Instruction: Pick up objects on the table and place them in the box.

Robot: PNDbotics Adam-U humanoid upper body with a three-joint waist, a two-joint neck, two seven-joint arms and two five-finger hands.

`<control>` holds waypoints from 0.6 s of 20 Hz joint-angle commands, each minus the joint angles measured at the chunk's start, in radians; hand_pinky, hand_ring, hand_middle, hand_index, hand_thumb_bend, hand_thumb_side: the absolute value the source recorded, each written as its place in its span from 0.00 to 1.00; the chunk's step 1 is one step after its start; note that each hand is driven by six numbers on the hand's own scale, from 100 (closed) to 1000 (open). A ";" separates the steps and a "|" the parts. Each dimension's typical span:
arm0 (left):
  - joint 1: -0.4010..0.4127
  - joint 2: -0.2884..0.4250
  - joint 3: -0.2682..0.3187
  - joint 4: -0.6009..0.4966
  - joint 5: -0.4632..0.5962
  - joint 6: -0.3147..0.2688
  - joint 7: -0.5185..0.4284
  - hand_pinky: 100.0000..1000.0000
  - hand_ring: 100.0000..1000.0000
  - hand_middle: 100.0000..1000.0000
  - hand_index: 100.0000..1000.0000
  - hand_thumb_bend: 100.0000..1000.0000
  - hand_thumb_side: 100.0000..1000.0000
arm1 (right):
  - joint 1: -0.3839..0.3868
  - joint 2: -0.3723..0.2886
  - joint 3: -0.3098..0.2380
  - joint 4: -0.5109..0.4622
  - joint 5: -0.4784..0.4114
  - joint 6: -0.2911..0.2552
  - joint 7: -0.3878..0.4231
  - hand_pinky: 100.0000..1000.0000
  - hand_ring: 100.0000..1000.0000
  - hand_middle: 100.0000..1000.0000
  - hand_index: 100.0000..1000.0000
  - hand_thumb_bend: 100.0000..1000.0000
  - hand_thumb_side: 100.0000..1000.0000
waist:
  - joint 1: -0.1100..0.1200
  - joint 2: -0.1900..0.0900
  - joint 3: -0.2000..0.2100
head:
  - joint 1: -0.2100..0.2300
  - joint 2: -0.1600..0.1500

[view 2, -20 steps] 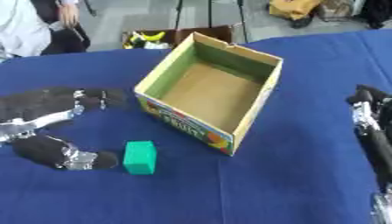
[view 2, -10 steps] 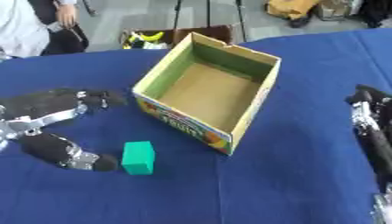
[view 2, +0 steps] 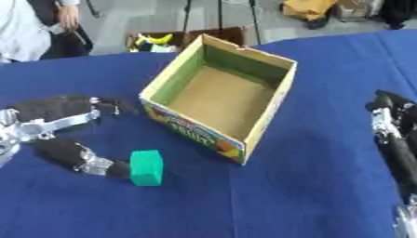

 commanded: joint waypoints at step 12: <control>-0.038 -0.010 -0.078 0.064 -0.097 -0.061 -0.074 0.67 0.79 0.82 0.93 0.71 0.76 | -0.007 -0.017 -0.001 -0.010 -0.001 -0.003 0.004 0.81 0.85 0.61 0.81 0.00 0.69 | 0.000 -0.014 -0.009 | 0.006 0.003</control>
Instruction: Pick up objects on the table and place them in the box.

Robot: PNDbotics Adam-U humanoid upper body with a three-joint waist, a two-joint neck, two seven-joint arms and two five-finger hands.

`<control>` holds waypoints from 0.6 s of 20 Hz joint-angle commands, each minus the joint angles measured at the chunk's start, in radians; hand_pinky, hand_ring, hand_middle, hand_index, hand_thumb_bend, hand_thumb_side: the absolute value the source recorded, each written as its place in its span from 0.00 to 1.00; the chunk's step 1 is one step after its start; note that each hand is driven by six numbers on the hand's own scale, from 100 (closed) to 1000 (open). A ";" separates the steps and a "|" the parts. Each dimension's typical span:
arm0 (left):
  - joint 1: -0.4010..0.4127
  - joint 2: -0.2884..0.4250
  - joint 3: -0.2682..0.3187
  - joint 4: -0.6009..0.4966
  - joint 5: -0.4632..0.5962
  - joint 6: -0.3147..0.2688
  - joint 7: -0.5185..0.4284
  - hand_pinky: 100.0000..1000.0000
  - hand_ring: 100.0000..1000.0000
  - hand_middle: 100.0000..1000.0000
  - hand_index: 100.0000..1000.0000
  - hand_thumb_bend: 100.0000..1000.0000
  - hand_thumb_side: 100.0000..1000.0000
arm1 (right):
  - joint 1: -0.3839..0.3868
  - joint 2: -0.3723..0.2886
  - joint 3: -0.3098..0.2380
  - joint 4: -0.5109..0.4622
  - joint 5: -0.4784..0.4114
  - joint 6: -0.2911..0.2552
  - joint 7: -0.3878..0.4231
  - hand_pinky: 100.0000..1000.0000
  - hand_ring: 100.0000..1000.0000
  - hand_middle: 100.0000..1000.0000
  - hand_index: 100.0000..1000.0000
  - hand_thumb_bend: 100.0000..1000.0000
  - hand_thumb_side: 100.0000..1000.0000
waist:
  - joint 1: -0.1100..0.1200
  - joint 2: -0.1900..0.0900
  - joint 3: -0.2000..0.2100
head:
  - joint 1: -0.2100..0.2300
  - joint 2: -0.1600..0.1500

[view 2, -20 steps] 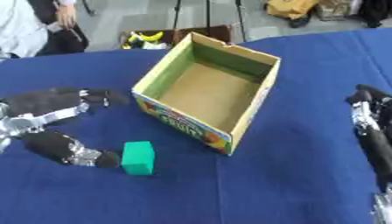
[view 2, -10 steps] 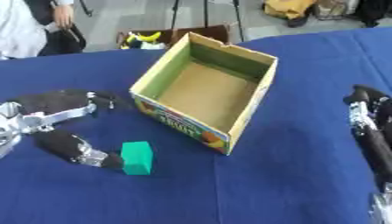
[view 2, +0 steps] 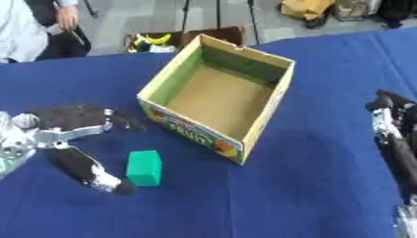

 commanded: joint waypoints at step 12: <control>-0.018 -0.042 -0.022 0.086 -0.080 -0.026 -0.016 0.33 0.49 0.79 0.93 0.61 0.76 | -0.009 -0.013 -0.002 -0.010 -0.003 -0.003 0.004 0.81 0.86 0.61 0.81 0.00 0.69 | -0.005 -0.010 -0.009 | 0.007 0.000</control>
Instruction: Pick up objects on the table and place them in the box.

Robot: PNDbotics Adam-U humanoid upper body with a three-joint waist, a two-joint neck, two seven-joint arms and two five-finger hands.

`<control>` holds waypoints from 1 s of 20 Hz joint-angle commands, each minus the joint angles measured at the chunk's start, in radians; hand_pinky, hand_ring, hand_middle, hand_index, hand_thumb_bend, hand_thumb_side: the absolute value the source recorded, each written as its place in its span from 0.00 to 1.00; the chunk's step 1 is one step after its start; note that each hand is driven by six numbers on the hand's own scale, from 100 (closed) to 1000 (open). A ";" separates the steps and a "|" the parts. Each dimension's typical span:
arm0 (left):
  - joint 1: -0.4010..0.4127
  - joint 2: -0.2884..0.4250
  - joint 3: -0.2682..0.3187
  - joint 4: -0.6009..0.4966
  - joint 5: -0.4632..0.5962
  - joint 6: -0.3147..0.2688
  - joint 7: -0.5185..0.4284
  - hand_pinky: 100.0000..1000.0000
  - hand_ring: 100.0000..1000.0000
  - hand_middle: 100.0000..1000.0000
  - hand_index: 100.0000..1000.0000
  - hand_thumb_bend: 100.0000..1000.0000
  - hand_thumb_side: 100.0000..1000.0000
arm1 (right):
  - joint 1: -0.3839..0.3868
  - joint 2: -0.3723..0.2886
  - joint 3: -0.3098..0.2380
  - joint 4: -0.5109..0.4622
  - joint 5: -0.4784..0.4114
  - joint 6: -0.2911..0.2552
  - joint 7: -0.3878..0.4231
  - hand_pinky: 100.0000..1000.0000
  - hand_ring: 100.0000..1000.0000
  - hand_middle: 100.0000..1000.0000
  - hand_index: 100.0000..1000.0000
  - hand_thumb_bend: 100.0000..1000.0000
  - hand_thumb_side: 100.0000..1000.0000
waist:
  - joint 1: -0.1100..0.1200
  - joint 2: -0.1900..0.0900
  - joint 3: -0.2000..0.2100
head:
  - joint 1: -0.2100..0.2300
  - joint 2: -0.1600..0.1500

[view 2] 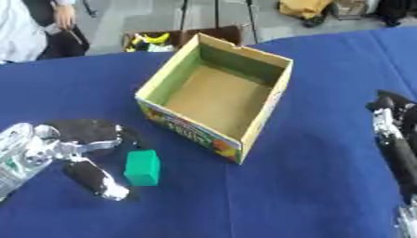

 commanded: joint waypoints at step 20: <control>-0.013 -0.023 0.013 0.058 -0.070 -0.018 0.050 0.21 0.47 0.59 0.86 0.43 0.70 | -0.009 -0.011 -0.003 -0.011 -0.004 -0.001 0.000 0.81 0.86 0.61 0.81 0.00 0.68 | -0.004 -0.007 -0.004 | 0.006 -0.002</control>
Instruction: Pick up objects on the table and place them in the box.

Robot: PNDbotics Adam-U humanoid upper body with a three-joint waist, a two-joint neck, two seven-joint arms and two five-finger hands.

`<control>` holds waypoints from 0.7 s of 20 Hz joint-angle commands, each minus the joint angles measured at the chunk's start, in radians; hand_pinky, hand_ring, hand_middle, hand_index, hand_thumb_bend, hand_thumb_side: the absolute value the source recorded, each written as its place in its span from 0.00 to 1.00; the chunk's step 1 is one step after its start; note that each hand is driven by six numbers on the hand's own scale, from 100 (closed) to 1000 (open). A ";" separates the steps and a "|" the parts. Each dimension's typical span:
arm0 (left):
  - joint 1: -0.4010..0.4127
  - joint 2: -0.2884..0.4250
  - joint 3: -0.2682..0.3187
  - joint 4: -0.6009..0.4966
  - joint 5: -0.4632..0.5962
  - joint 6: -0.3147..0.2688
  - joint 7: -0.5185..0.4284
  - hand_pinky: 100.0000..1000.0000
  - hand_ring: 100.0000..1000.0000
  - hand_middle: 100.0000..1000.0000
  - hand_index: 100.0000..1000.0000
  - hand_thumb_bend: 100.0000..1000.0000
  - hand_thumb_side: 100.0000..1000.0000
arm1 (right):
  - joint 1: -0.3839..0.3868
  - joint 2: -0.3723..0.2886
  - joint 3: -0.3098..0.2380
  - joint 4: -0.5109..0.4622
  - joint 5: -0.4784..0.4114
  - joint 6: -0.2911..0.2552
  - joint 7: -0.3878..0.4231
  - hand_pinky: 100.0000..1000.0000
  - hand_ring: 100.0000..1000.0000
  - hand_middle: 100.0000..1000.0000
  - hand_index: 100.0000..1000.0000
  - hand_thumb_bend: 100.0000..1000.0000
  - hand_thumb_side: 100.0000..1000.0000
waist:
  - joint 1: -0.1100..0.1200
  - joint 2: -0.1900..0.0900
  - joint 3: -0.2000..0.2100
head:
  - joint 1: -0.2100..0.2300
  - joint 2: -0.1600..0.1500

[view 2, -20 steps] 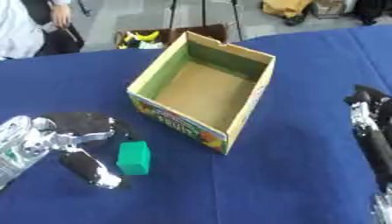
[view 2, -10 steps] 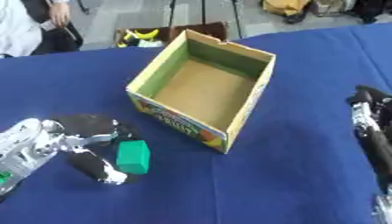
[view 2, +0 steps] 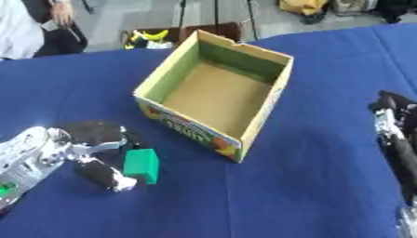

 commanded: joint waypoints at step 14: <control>-0.016 0.003 0.013 0.001 -0.008 0.009 0.074 0.00 0.33 0.44 0.73 0.23 0.59 | -0.010 -0.010 -0.005 -0.010 -0.001 0.001 -0.002 0.81 0.85 0.61 0.81 0.00 0.68 | -0.004 -0.014 -0.002 | 0.006 -0.006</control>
